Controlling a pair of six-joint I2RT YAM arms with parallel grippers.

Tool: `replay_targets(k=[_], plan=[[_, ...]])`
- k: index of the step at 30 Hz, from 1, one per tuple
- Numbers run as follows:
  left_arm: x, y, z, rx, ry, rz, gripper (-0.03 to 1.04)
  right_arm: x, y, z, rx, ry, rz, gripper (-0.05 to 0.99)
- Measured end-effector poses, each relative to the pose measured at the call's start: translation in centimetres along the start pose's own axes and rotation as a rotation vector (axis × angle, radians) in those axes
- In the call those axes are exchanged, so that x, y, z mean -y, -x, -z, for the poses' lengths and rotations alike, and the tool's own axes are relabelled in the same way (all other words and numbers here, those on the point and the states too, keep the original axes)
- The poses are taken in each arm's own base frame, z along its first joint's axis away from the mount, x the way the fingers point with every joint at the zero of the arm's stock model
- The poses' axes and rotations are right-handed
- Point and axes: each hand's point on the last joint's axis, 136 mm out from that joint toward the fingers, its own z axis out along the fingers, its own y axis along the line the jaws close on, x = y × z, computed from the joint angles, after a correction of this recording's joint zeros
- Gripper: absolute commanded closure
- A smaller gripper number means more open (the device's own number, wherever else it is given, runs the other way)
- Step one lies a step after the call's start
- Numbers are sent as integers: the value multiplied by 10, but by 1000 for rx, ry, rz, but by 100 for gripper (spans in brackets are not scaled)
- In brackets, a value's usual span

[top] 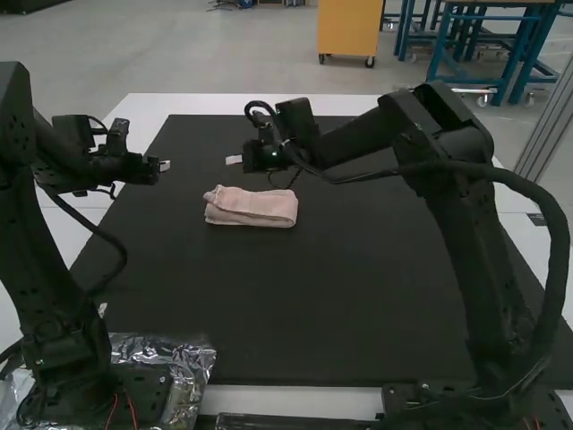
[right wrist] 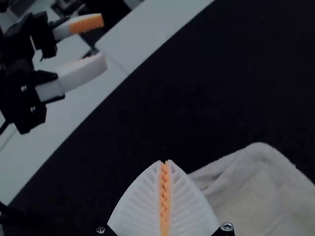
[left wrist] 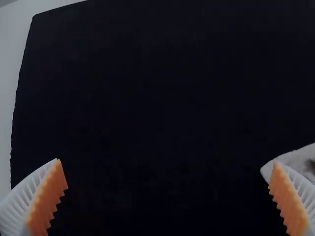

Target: Fold the towel.

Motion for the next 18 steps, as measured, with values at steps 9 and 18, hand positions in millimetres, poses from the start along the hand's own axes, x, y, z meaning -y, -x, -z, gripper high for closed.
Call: replay_targets(k=[9, 18], plan=[[-2, 0, 0, -1, 11, -1, 4, 30, -11, 6, 56, -18, 15, 96], [-9, 38, 14, 93, 163, -87, 4, 53, -50, -14, 45, -20, 4, 96]])
